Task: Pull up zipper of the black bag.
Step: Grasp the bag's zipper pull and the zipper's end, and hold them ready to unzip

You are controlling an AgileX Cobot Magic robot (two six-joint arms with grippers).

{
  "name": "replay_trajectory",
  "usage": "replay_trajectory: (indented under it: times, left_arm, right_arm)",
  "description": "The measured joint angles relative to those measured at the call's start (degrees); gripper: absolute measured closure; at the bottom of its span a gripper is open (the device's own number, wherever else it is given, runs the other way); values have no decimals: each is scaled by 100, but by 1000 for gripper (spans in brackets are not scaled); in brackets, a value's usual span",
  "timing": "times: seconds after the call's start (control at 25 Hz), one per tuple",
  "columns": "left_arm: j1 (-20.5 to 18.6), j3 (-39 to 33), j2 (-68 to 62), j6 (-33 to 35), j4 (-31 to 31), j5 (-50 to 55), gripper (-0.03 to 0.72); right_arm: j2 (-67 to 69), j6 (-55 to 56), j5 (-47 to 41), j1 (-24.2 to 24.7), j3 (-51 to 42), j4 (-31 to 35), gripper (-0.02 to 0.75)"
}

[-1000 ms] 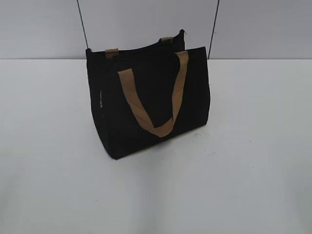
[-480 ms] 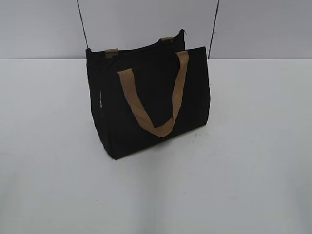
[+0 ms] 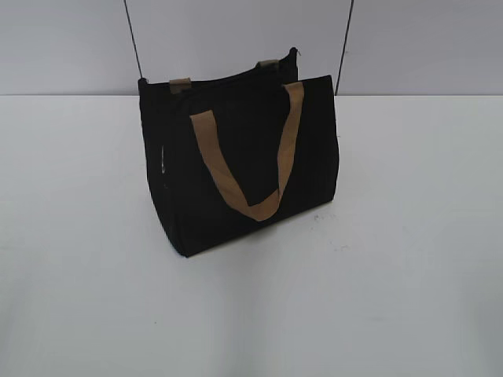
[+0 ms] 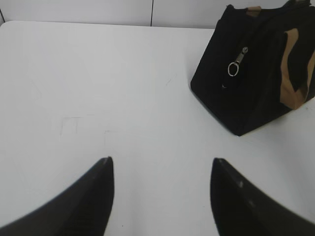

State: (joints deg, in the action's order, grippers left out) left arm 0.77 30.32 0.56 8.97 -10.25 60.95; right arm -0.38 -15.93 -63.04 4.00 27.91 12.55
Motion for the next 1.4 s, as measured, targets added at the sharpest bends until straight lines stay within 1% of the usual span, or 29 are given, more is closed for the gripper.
replay_trajectory:
  times: [0.28,0.4,0.48,0.52,0.6,0.72,0.88,0.92,1.0,1.08,1.2,1.4]
  left_arm:
    - [0,0,-38,0,0,-6,222]
    - [0,62,-316,0,0,-154,222]
    - [0,162,-599,42,-14,-403,226]
    - [0,202,-777,136,-46,-549,230]
    - [0,232,-1171,576,-271,-766,246]
    - [54,232,-1835,1393,-741,-1115,274]
    - [230,232,-2600,2291,-1168,-2122,291]
    - [256,232,-2829,2584,-1300,-2309,291]
    - [309,232,-3342,3297,-1762,-2508,291]
    - [388,232,-3820,4135,-2359,-2650,291]
    - [457,232,-4537,5687,-3557,-2775,293]
    - [463,236,-5806,8349,-5865,-2857,293]
  right_arm:
    - [0,5,5,0,0,89,304]
    - [43,5,30,0,38,121,304]
    - [301,5,53,0,164,122,304]
    - [451,5,82,0,257,127,304]
    - [855,0,152,0,475,127,304]
    - [1494,-25,207,0,825,127,304]
    - [2315,-200,297,0,1345,127,304]
    - [2510,-268,318,0,1466,135,304]
    - [2865,-421,336,0,1747,170,304]
    - [3200,-605,352,0,1981,304,304]
    - [3652,-823,352,0,2368,549,304]
    - [4258,-1097,354,0,3038,863,304]
